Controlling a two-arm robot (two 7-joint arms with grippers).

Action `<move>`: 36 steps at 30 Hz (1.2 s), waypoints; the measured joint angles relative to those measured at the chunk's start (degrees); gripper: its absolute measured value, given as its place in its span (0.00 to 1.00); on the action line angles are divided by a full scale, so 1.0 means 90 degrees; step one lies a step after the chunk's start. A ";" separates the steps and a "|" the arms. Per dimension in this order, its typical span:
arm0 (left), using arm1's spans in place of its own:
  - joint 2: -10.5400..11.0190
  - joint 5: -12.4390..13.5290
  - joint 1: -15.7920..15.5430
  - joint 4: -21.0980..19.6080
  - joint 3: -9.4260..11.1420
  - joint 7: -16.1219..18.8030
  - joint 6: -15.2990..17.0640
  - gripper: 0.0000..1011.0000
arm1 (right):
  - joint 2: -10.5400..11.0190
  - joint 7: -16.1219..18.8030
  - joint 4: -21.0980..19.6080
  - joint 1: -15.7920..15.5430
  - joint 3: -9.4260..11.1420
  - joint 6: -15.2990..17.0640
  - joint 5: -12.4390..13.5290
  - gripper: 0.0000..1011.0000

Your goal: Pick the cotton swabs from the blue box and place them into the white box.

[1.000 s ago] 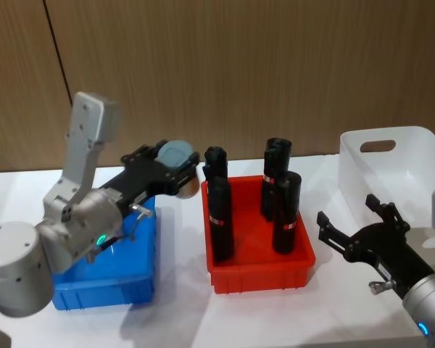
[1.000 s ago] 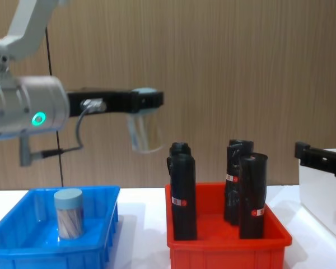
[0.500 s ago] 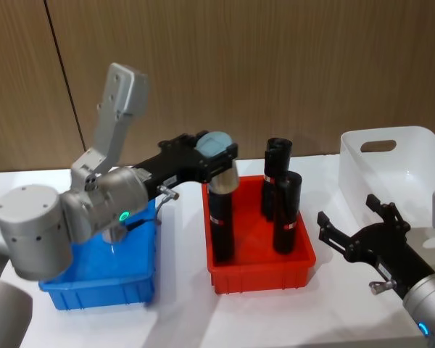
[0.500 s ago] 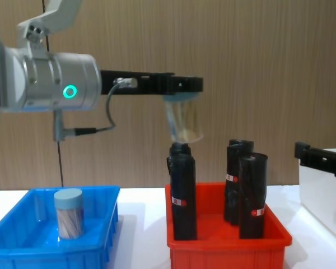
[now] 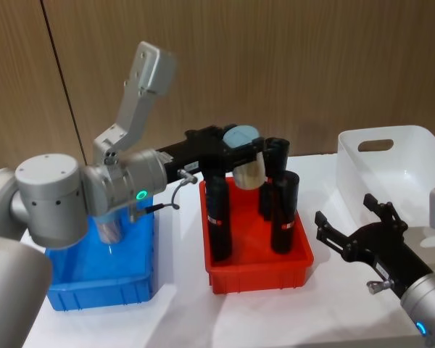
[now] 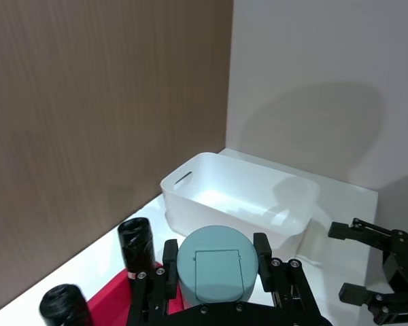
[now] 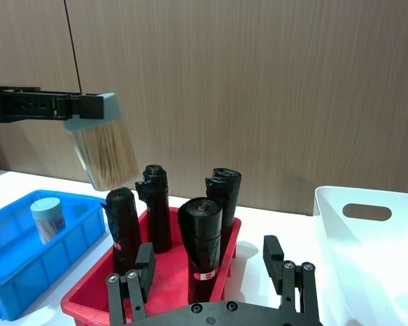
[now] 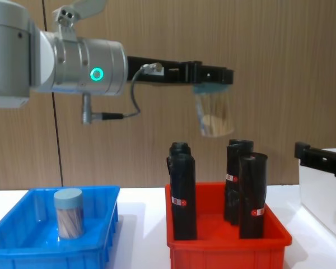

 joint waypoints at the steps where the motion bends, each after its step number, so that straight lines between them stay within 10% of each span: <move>1: -0.0016 0.0005 -0.0032 0.0033 0.0007 -0.0030 0.0011 0.66 | 0.0000 0.0000 0.0000 0.0000 0.0000 0.0000 0.0000 0.99; 36: -0.0234 0.0086 -0.0475 0.0494 0.0110 -0.0487 0.0195 0.66 | -0.0018 0.0623 -0.0017 0.0410 0.0018 0.0511 -0.0238 0.99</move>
